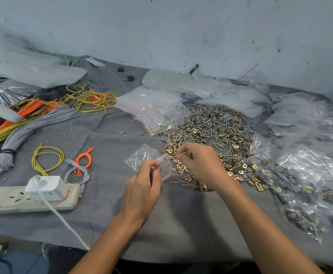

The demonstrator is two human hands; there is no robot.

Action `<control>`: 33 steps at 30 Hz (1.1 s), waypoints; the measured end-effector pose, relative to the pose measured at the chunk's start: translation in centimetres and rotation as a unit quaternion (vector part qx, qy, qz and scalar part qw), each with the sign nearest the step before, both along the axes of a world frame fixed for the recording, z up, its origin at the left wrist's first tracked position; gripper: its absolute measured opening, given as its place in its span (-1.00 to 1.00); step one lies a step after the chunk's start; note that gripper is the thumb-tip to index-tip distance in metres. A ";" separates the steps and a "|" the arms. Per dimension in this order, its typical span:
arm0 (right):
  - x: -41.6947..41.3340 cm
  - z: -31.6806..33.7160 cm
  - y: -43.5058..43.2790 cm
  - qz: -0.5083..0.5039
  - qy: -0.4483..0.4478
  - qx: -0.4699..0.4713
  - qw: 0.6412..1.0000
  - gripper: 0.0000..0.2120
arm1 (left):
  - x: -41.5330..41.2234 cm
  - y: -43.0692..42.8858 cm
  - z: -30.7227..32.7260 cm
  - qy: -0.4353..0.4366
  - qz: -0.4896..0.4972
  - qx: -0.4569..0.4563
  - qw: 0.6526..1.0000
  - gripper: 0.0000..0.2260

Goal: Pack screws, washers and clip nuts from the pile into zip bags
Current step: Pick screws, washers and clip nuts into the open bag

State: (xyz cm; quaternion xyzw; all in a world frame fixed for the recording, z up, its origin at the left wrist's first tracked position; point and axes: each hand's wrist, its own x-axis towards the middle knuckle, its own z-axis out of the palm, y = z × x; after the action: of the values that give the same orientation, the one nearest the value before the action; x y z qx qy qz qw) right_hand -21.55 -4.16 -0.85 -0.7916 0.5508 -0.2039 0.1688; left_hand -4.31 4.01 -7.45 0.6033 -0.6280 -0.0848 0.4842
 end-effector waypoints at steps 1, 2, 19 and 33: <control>0.0 0.1 -0.3 0.013 0.036 0.010 0.999 -0.92 | 0.0 0.0 0.0 0.001 0.000 0.002 1.000 -0.79; 0.1 0.0 -0.6 0.029 0.064 0.021 0.997 -0.92 | 0.0 0.1 0.1 0.004 0.000 0.003 1.000 -0.79; -0.5 -1.0 0.2 0.057 0.014 0.045 0.997 -0.86 | 0.1 -0.1 -0.1 0.013 0.002 -0.004 1.000 -0.78; 2.4 -1.2 3.1 0.096 -0.027 0.018 0.995 -0.90 | 0.3 -0.1 -0.5 0.010 -0.002 -0.008 1.000 -0.86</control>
State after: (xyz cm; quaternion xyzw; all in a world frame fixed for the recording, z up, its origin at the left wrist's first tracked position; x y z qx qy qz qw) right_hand -19.11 -1.11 -2.10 -0.8317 0.4712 -0.1986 0.2165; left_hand -4.01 3.88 -7.98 0.5976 -0.6248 -0.0871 0.4949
